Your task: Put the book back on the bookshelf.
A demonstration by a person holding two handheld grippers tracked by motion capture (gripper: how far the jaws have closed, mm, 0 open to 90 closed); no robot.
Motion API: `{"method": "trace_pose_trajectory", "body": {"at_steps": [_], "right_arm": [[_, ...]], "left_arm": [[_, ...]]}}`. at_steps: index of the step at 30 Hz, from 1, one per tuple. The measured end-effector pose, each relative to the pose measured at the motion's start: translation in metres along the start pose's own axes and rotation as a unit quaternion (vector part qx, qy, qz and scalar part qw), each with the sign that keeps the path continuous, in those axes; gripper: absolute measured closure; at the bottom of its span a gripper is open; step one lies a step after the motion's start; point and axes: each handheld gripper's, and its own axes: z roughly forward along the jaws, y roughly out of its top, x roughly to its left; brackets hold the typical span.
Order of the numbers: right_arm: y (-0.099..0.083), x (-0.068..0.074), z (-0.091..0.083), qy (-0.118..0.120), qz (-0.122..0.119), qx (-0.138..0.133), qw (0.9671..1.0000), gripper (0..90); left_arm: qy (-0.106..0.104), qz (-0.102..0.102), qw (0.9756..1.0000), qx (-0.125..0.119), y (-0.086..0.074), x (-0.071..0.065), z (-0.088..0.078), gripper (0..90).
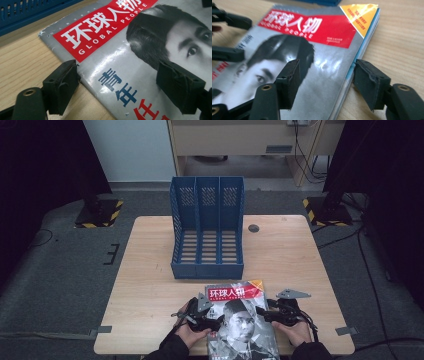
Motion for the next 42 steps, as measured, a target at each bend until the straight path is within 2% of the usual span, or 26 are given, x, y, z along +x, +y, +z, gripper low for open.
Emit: {"method": "trace_pose_trajectory", "body": {"at_steps": [2, 6, 7, 12, 15, 18, 19, 24, 27, 30, 31, 32, 33, 38, 39, 42], "right_arm": [[-0.001, 0.0, 0.003, -0.006, -0.007, 0.008, 0.9999, 35.2], [0.0, -0.001, 0.002, 0.002, 0.007, 0.006, 1.0, 35.4], [0.001, -0.002, 0.001, 0.008, 0.009, -0.008, 0.9999, 36.5], [0.007, -0.003, 0.0, 0.016, -0.003, -0.026, 0.9995, 37.4], [0.005, -0.005, 0.003, 0.005, -0.011, -0.008, 0.9999, 37.3], [0.004, -0.004, 0.003, 0.004, -0.011, -0.006, 0.9999, 36.5], [0.002, -0.002, 0.003, 0.0, -0.01, 0.01, 0.9999, 34.4], [-0.001, 0.002, 0.003, -0.007, -0.022, 0.019, 0.9995, 31.5], [-0.001, 0.004, 0.003, -0.003, -0.019, 0.021, 0.9996, 30.5], [0.0, 0.001, 0.0, 0.009, 0.003, 0.004, 0.9999, 33.3], [0.001, -0.001, -0.004, 0.021, 0.013, -0.015, 0.9996, 35.7], [0.001, -0.001, -0.004, 0.021, 0.013, -0.015, 0.9996, 35.7], [0.002, -0.002, -0.007, 0.035, 0.018, -0.033, 0.9987, 37.3], [0.004, 0.0, -0.009, 0.054, 0.015, -0.057, 0.9968, 39.7], [0.006, 0.001, -0.011, 0.067, 0.017, -0.071, 0.9951, 41.6], [0.008, 0.003, -0.011, 0.073, 0.01, -0.077, 0.9943, 41.6]], "left_arm": [[-0.001, 0.001, 1.0, 0.0, 0.0, 0.0, 0.0, 16.8], [-0.001, 0.001, 1.0, -0.001, 0.001, 0.001, 0.001, 16.7], [-0.001, 0.0, 1.0, -0.001, 0.001, 0.002, 0.001, 16.8], [0.0, -0.001, 1.0, -0.001, 0.002, 0.003, 0.001, 17.3], [0.002, 0.002, 1.0, -0.002, 0.001, 0.003, 0.0, 18.1], [-0.002, 0.001, 1.0, -0.003, -0.001, 0.004, -0.001, 18.9], [-0.003, 0.001, 1.0, -0.002, -0.001, 0.004, -0.002, 18.9], [-0.007, 0.006, 1.0, -0.003, -0.004, 0.002, -0.005, 18.9], [-0.007, 0.008, 0.9999, -0.002, -0.004, 0.0, -0.004, 18.9], [-0.009, 0.008, 0.9999, -0.001, -0.003, 0.0, -0.004, 18.2], [-0.009, 0.007, 0.9999, -0.001, -0.003, 0.0, -0.003, 18.0], [-0.009, 0.007, 0.9999, -0.001, -0.003, 0.0, -0.003, 17.8], [-0.009, 0.007, 0.9999, -0.001, -0.003, 0.0, -0.003, 17.8], [-0.008, 0.006, 1.0, -0.001, -0.002, 0.0, -0.003, 17.6], [-0.008, 0.006, 1.0, 0.0, -0.002, 0.0, -0.003, 17.5], [-0.008, 0.006, 0.9999, 0.0, -0.002, 0.001, -0.003, 17.2]]}}
